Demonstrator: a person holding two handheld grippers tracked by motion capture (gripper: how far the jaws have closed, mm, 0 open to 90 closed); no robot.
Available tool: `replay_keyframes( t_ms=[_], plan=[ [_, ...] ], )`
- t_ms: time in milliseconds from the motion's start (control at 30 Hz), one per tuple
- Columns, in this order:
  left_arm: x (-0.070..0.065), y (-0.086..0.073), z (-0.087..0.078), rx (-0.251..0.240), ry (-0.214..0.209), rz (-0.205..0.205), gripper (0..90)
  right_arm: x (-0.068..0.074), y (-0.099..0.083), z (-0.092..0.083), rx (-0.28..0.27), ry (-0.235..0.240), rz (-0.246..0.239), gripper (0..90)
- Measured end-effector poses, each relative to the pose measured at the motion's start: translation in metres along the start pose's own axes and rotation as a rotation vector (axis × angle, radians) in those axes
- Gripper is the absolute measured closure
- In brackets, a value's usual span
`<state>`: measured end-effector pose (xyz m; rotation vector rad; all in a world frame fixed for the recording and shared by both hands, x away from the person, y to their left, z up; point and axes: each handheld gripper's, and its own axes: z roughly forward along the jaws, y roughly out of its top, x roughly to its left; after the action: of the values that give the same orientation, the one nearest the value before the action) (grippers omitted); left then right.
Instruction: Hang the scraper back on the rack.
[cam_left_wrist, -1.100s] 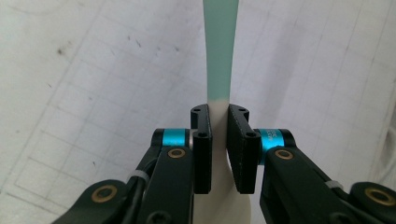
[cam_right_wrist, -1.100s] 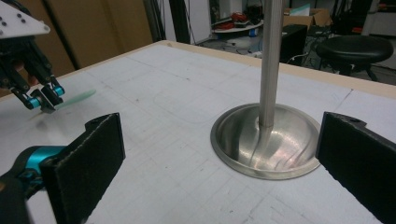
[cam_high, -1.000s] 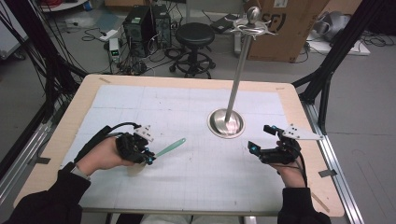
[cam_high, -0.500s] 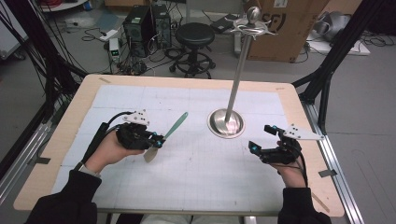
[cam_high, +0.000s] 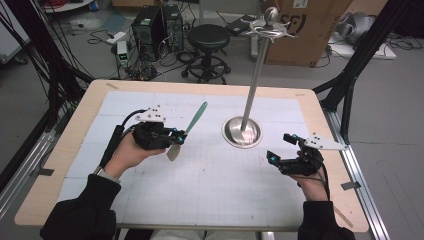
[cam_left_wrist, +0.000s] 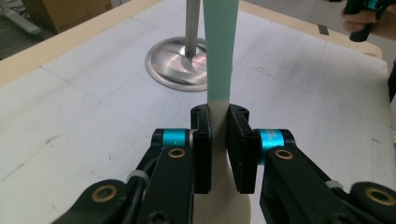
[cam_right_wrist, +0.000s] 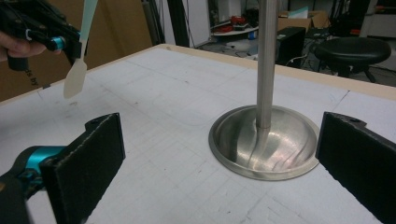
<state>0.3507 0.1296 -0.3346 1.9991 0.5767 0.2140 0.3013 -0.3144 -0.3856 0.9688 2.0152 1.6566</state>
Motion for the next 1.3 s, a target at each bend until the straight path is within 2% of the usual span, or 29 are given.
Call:
replay_keyframes(
  t_ms=[100,167,267,367,500,633,667,767,933,1100,1300],
  plan=[
    [0.002,0.012,0.002,-0.022,-0.002,-0.002,80.8,0.000,0.000,0.000,-0.004,-0.001,-0.001,0.3],
    [0.003,0.021,0.003,-0.040,0.013,0.005,80.8,-0.001,0.000,0.000,-0.004,0.000,0.000,0.3],
    [0.004,0.034,0.004,-0.084,-0.006,0.001,80.8,-0.001,0.000,-0.001,-0.010,0.001,0.000,0.3],
    [0.007,0.046,0.004,-0.095,-0.010,0.010,80.8,-0.001,0.000,-0.001,-0.011,0.003,0.004,0.3],
    [0.012,0.060,0.005,-0.127,-0.022,0.001,80.8,0.000,0.001,-0.002,-0.016,0.009,0.009,0.3],
    [0.015,0.072,0.005,-0.140,-0.045,0.008,80.8,-0.001,0.001,-0.002,-0.019,0.009,0.010,0.3],
    [0.016,0.076,0.006,-0.137,-0.039,0.022,80.8,0.000,0.001,-0.002,-0.021,0.011,0.015,0.3],
    [0.017,0.085,0.006,-0.142,-0.036,0.028,80.8,-0.001,0.001,-0.003,-0.023,0.011,0.014,0.3],
    [0.017,0.101,0.008,-0.182,-0.057,0.035,80.8,-0.001,0.001,-0.003,-0.023,0.013,0.015,0.3],
    [0.014,0.120,0.010,-0.188,-0.041,0.062,80.8,-0.001,0.000,-0.002,-0.026,0.012,0.015,0.3],
    [0.011,0.140,0.013,-0.211,-0.024,0.073,80.8,-0.001,0.000,-0.004,-0.026,0.015,0.019,0.3]
  ],
)
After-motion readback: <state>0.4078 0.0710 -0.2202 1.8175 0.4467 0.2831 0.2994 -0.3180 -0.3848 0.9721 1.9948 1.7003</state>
